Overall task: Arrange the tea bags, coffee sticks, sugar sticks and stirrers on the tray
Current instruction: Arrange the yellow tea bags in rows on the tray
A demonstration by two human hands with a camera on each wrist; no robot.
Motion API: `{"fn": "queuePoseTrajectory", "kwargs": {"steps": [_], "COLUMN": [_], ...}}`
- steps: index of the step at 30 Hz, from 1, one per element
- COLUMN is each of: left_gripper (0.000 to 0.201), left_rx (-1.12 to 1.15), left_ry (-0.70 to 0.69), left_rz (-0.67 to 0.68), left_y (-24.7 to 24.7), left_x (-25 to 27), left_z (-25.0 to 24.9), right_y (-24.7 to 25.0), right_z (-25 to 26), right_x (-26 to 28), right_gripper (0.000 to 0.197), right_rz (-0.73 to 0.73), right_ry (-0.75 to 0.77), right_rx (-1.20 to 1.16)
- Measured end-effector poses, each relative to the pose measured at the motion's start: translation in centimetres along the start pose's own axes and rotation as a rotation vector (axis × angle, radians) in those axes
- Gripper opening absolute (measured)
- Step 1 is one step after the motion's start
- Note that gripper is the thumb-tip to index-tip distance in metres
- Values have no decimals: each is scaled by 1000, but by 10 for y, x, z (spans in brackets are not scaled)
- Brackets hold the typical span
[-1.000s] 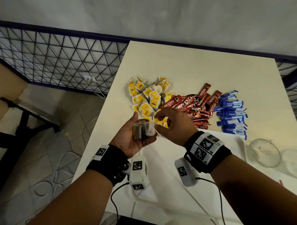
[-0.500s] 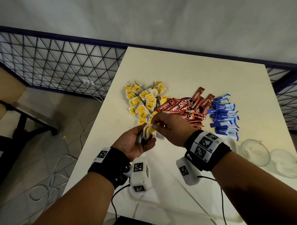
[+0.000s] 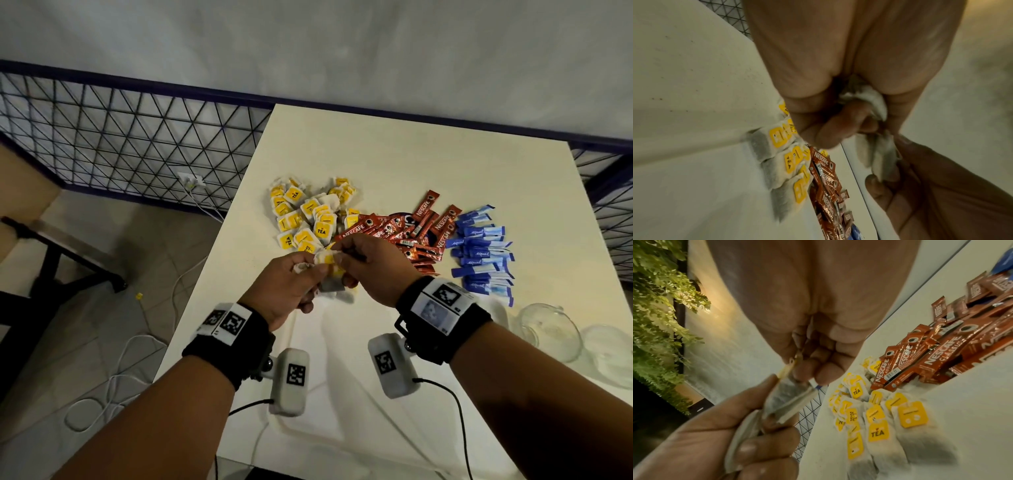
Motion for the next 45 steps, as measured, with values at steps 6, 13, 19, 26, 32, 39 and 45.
{"fn": "queuePoseTrajectory", "kwargs": {"steps": [6,13,19,26,32,39,45], "left_gripper": [17,12,14,15,15,12,12], "left_rx": [2,120,28,-54,-247,-474,-489], "left_ry": [-53,32,71,88,33,26,34], "left_rz": [-66,-239,-218,-178,-140,-99,-71], "left_y": [-2,15,25,34,35,31,35], "left_x": [-12,-18,-13,-12,-23,-34,-31], "left_z": [-3,11,31,44,48,47,53], "right_y": [7,9,-17,-34,-41,-45,-41], "right_z": [-8,-41,-77,-82,-88,-86,-83], "right_x": [-8,-1,4,0,-1,-4,-4], "right_gripper": [13,5,11,11,15,17,19], "right_rz": [-77,-79,4,-91,-189,-205,-212], "right_ry": [-64,-229,-460,-520,-550,-524,-463], "right_rx": [-55,-199,-112,-92,6,101,227]}}
Point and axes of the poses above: each hand's wrist, its own x-axis away from the middle knuckle, its own y-axis out of the back of the hand, z = x × y, the point moved 2 cm from there along -x, towards the middle knuckle, and after that the axes turned 5 degrees about z, right-handed, at the moved point
